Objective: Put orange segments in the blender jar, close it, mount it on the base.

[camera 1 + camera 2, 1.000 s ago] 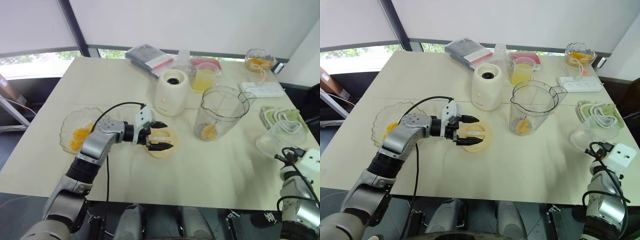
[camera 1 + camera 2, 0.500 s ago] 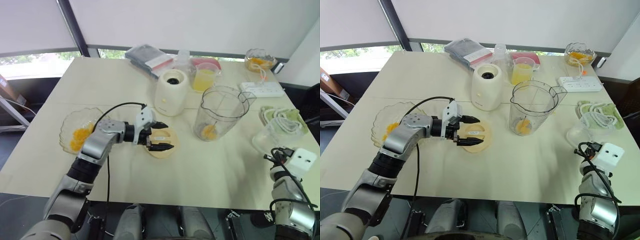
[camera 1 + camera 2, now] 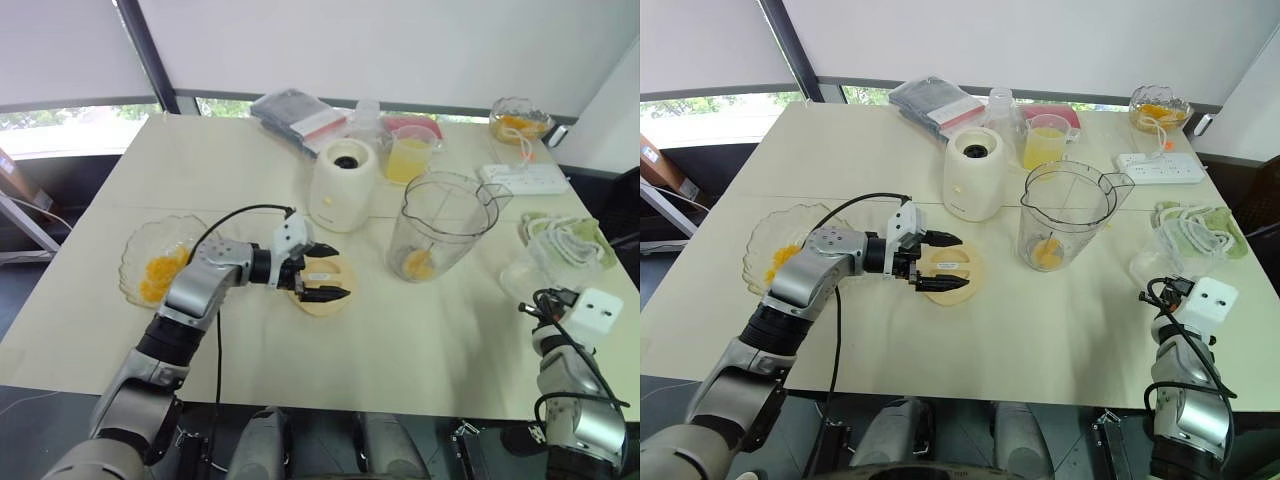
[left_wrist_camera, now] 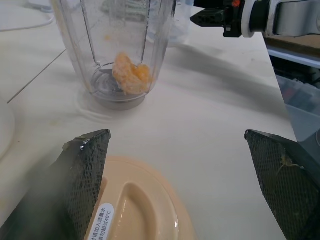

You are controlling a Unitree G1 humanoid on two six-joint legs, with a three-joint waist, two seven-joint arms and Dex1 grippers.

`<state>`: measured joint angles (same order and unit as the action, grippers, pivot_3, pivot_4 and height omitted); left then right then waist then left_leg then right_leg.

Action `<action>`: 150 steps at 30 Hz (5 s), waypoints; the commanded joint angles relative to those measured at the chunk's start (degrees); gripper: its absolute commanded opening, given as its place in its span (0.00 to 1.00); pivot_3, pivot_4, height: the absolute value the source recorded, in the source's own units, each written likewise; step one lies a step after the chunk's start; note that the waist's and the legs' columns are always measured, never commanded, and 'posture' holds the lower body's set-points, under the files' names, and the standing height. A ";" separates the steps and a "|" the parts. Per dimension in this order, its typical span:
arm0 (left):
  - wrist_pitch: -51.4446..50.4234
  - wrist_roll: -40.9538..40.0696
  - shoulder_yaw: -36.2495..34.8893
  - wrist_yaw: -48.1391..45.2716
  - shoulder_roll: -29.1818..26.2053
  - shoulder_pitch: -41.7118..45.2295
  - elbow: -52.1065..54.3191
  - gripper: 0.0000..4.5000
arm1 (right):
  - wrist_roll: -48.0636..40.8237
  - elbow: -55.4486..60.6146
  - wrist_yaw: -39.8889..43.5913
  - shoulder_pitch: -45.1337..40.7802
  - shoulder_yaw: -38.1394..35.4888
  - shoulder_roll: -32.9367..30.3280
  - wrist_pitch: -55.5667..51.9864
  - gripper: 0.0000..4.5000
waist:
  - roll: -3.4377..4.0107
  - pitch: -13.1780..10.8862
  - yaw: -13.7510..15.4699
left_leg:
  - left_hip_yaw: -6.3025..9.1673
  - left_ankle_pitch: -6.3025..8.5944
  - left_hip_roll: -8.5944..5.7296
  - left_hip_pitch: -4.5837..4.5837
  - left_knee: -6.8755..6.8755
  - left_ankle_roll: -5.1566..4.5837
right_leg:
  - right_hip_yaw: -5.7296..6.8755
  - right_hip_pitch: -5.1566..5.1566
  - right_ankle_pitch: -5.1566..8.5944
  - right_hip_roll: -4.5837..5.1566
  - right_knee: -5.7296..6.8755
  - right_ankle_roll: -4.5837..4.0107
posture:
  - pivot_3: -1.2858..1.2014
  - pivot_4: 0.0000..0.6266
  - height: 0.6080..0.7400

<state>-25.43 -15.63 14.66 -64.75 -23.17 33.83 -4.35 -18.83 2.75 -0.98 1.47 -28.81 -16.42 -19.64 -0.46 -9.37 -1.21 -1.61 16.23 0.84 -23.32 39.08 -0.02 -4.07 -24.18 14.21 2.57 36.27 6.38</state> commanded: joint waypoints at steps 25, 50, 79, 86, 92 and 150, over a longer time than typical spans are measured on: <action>1.11 -0.18 -0.08 -0.25 0.08 1.00 1.00 1.00 | 0.70 6.13 -0.06 -2.16 6.89 2.97 -1.50 0.09 | 0.00 0.00 0.03 | 0.01 0.00 0.00 -0.01 0.00 0.00 | 0.01 -0.01 0.00 0.00 0.00 0.00 | 0.52 0.24 1.00; 2.15 0.26 0.97 -2.00 0.65 1.97 -0.85 1.00 | -0.78 24.83 -5.76 9.08 -1.30 6.12 -3.37 0.70 | 0.00 0.00 0.03 | 0.00 0.00 0.05 -0.02 -0.01 0.00 | 0.01 -0.04 0.02 0.02 -0.01 -0.02 | 0.52 0.24 1.00; 2.17 0.36 0.56 -1.29 -0.57 1.91 -0.05 1.00 | 3.21 5.23 -5.39 0.42 -5.52 -0.25 3.09 0.70 | 0.00 -0.01 0.05 | 0.01 0.00 0.00 -0.04 -0.02 0.00 | 0.01 -0.04 0.02 0.01 -0.03 0.00 | 0.52 0.24 1.00; 2.07 0.35 0.49 -1.17 -0.75 1.74 0.32 1.00 | 3.72 1.51 -5.75 -1.59 -5.19 -1.41 4.57 0.70 | 0.00 -0.01 0.05 | -0.01 0.00 -0.01 -0.04 -0.02 0.00 | 0.00 -0.04 0.02 0.02 -0.03 0.00 | 0.52 0.24 1.00; 1.95 0.32 0.48 -0.99 -0.74 1.58 0.59 1.00 | 4.21 -1.38 -6.17 -3.40 -4.97 -2.16 5.57 0.70 | 0.00 -0.01 0.04 | 0.00 0.00 -0.01 -0.04 -0.02 0.00 | 0.01 -0.04 0.02 0.01 -0.03 0.00 | 0.52 0.24 1.00; 1.91 0.06 0.88 -0.60 -0.13 2.11 0.11 1.00 | -0.90 8.96 -9.93 -8.30 -8.12 -7.43 1.30 0.01 | 0.08 -0.04 0.08 | 0.00 0.00 -0.01 -0.04 -0.01 0.00 | -0.01 -0.01 0.00 0.03 -0.04 0.03 | 0.52 0.24 1.00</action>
<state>-24.35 -15.21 15.82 -64.98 -23.40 34.57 -4.53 -18.83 6.51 -10.47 -5.77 -34.71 -22.07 -17.53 -0.38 -9.40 -1.13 -1.61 16.23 0.83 -23.36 39.07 -0.01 -4.08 -24.20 14.22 2.60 36.23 6.40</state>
